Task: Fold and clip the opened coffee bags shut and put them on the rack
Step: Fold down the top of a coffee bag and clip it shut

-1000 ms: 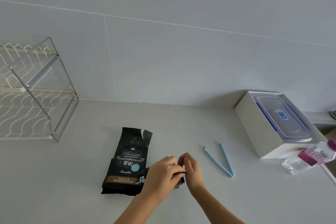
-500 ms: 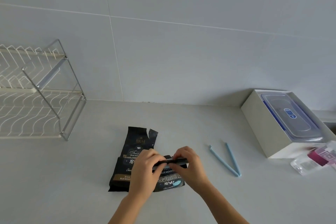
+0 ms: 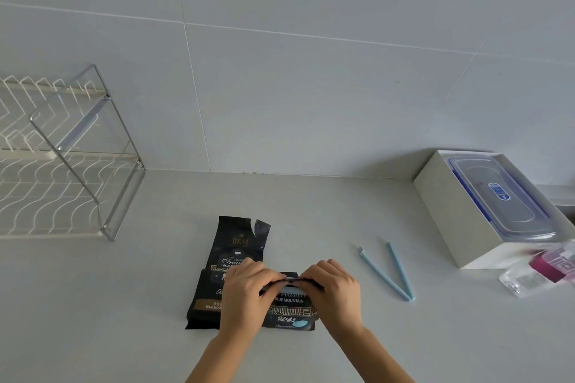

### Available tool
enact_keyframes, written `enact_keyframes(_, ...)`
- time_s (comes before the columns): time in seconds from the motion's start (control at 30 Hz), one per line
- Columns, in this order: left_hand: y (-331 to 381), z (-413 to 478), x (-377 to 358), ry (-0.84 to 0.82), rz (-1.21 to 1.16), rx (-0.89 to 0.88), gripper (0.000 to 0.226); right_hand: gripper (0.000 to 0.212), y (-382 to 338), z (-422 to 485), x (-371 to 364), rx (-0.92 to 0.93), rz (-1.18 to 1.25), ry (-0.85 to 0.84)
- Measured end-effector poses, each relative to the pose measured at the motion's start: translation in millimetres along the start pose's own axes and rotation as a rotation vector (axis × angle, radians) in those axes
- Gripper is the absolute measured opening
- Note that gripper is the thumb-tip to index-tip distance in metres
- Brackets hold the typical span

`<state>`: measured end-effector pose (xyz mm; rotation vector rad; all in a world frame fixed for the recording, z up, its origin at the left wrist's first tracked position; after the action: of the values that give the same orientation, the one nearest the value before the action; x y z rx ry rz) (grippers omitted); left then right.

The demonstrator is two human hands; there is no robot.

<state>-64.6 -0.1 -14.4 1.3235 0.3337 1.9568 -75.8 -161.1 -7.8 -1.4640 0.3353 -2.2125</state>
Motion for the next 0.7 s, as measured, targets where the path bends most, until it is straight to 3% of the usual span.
enact_keyframes(0.17,-5.7,7.2,1.7,-0.049,-0.072,0.045,0.015,0.016,6.5,4.1,-4.2,-0.039,0.061,-0.07)
enact_keyframes(0.33,-8.9,7.4,-3.3,-0.051,-0.259,0.15,0.014,0.006,26.2,7.6,-21.1,-0.322,0.341,-0.252)
enact_keyframes(0.43,-13.4,4.3,-9.4,-0.088,-0.343,0.212,0.028,0.018,42.7,1.2,-23.4,-0.449,0.494,-0.257)
enact_keyframes(0.6,-39.7,-12.2,-18.3,-0.186,-0.641,0.665,0.052,0.036,64.2,-27.1,-30.9,-0.546,0.568,-0.43)
enact_keyframes(0.7,-41.9,-23.4,-25.5,-0.198,-0.79,0.824,0.04,0.027,61.2,-34.9,-33.2,-0.619,0.554,-0.32)
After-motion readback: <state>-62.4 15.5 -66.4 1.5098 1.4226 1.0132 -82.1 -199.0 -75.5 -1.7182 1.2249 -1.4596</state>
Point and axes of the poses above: each hand's wrist, its own z-axis towards the middle knuckle, its own x-axis out of the back of the hand, y = z × x, the point moved 5 cm from there along z, towards the middle knuckle, and after that the axes turned 2 degrees about -z, right-handed, at the moved point
